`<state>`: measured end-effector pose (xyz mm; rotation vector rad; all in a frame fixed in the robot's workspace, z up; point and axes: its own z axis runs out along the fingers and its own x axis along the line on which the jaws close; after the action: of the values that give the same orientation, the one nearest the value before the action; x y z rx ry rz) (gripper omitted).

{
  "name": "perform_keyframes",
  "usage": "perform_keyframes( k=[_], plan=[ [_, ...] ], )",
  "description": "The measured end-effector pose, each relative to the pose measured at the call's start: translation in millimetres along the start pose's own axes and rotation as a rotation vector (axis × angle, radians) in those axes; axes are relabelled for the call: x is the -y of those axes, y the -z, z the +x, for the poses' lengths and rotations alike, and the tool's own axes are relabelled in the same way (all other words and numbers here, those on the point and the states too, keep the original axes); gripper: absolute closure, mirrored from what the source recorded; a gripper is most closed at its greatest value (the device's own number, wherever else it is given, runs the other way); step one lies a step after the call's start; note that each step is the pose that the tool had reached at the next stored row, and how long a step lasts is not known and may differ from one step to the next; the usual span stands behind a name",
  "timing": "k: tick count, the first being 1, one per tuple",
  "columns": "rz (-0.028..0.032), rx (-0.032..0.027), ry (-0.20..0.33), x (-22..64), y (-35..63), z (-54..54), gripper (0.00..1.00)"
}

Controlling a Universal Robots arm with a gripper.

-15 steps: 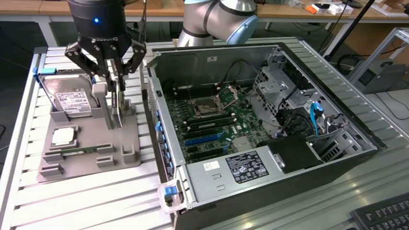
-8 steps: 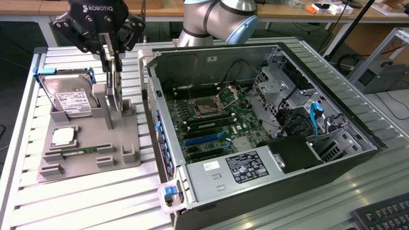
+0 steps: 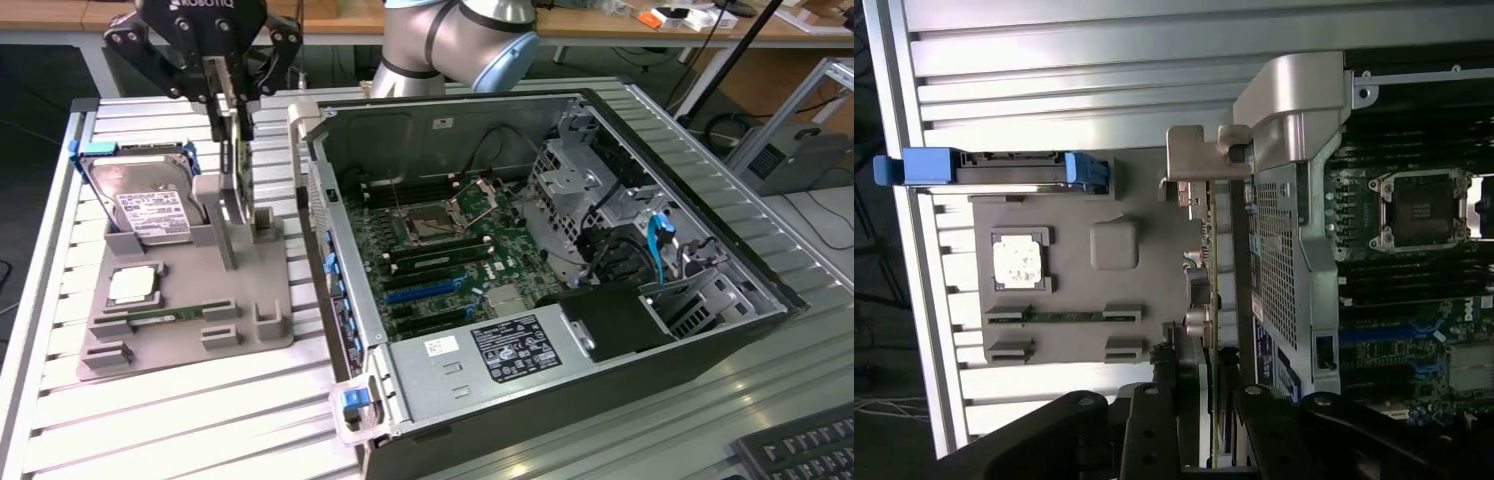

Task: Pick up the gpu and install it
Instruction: 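Pick up the gpu and move the gpu toward the slot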

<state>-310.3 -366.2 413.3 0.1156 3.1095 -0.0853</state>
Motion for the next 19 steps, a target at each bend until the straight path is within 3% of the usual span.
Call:
perform_keyframes(
  k=[3, 9, 11, 14, 19],
  plan=[
    [0.0007, 0.0000, 0.000, 3.9, -0.5, -4.6, 0.73],
    [0.0022, -0.0035, 0.000, 10.1, -1.8, -26.3, 0.73],
    [0.0027, -0.0052, 0.000, 12.0, -2.3, -34.9, 0.73],
    [0.0041, -0.0098, 0.000, 15.8, -3.5, -59.3, 0.73],
    [0.0058, -0.0140, 0.001, 18.1, -4.6, -81.6, 0.73]
  ],
)
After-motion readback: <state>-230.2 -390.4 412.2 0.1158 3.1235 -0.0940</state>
